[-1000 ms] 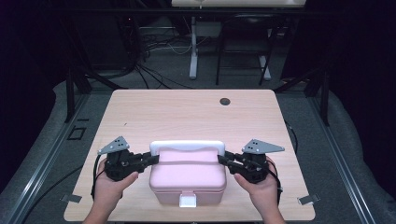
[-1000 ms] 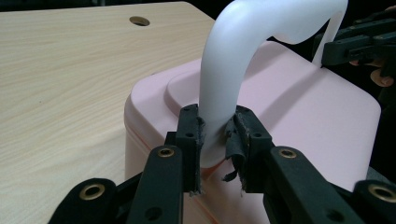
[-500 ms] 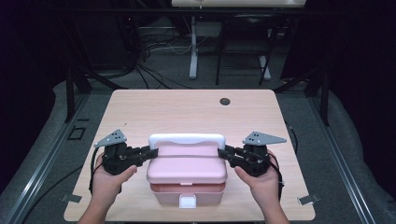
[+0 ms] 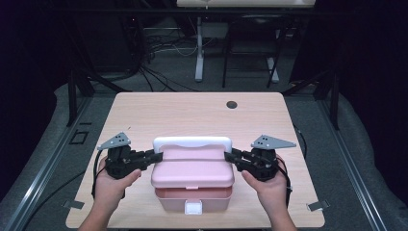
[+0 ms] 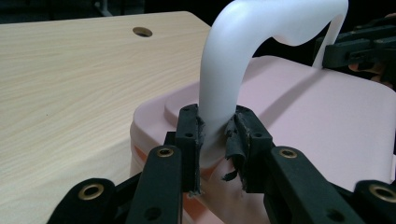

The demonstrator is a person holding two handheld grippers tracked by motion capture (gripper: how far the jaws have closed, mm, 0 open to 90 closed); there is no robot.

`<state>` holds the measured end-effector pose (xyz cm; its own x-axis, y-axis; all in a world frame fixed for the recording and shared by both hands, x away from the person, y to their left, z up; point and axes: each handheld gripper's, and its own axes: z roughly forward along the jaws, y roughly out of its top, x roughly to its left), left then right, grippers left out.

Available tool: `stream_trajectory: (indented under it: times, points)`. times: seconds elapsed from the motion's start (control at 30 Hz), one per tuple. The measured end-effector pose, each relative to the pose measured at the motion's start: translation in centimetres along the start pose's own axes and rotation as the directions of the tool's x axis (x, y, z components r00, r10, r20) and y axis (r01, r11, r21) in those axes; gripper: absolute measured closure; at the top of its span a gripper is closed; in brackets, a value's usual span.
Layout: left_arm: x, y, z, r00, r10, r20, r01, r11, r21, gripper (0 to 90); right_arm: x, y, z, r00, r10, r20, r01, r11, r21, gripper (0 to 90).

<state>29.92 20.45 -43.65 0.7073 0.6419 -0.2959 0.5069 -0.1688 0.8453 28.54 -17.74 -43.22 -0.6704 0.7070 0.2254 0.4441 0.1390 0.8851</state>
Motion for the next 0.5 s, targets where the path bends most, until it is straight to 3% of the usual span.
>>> stream_trajectory:
  times: [0.23, 0.5]
  points:
    - [-0.1, -0.1, -0.6, 1.0, 0.002, -0.005, -0.002, 0.9999, -0.016, 70.9, 0.0, -0.1, 0.0, 1.0, 0.007, -0.005, -0.007, 1.0, -0.003, 73.9]
    - [-0.1, -1.2, -2.6, 0.9997, 0.009, -0.023, -0.009, 0.9996, -0.026, 68.3, -0.1, -0.2, 0.0, 0.9999, 0.008, -0.006, -0.008, 1.0, -0.006, 73.9]
